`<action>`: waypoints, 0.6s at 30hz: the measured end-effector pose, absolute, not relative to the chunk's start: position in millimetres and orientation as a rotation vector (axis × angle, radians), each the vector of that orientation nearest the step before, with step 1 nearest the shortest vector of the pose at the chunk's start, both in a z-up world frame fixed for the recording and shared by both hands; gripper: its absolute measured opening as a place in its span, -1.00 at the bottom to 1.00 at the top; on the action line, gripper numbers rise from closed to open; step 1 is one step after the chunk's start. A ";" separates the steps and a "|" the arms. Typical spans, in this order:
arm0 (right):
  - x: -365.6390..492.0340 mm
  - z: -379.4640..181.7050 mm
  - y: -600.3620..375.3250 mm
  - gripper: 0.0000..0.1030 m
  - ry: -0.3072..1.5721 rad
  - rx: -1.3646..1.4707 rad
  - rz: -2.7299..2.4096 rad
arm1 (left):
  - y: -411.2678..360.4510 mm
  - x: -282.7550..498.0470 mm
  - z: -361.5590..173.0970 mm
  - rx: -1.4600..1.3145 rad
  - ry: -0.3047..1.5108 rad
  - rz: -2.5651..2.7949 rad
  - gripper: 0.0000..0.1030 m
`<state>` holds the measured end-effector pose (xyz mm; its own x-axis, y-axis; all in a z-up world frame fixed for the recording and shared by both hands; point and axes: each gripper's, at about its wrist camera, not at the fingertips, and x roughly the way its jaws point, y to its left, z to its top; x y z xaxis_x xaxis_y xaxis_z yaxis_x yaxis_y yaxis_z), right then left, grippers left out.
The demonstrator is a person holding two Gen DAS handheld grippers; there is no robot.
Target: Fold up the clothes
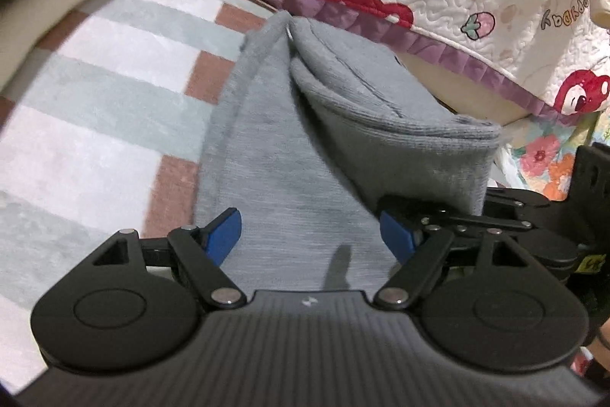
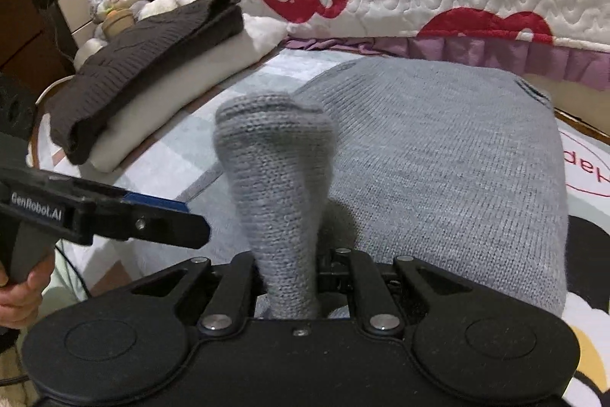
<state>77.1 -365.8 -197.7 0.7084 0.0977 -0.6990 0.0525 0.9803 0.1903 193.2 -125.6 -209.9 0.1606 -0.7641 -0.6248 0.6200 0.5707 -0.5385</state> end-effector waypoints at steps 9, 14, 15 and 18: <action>84.4 -169.6 -326.0 -0.73 0.823 0.003 -0.064 | -90.3 209.5 -187.3 -0.406 0.930 -1.008 0.53; 90.3 -155.7 -313.1 -0.73 0.875 -0.103 -0.097 | -91.6 219.3 -193.5 -0.450 0.989 -1.012 0.53; 91.2 -155.8 -313.9 -0.73 0.879 -0.090 -0.108 | -90.7 218.9 -193.6 -0.440 0.986 -1.011 0.53; 95.5 -158.7 -314.1 -0.73 0.895 -0.056 -0.138 | -88.1 217.9 -193.9 -0.409 0.978 -1.006 0.53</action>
<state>95.5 -314.1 -158.7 0.6172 -0.1433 -0.7736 0.0963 0.9896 -0.1064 217.9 -88.1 -193.9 0.1786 -0.8512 -0.4935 0.5177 0.5078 -0.6886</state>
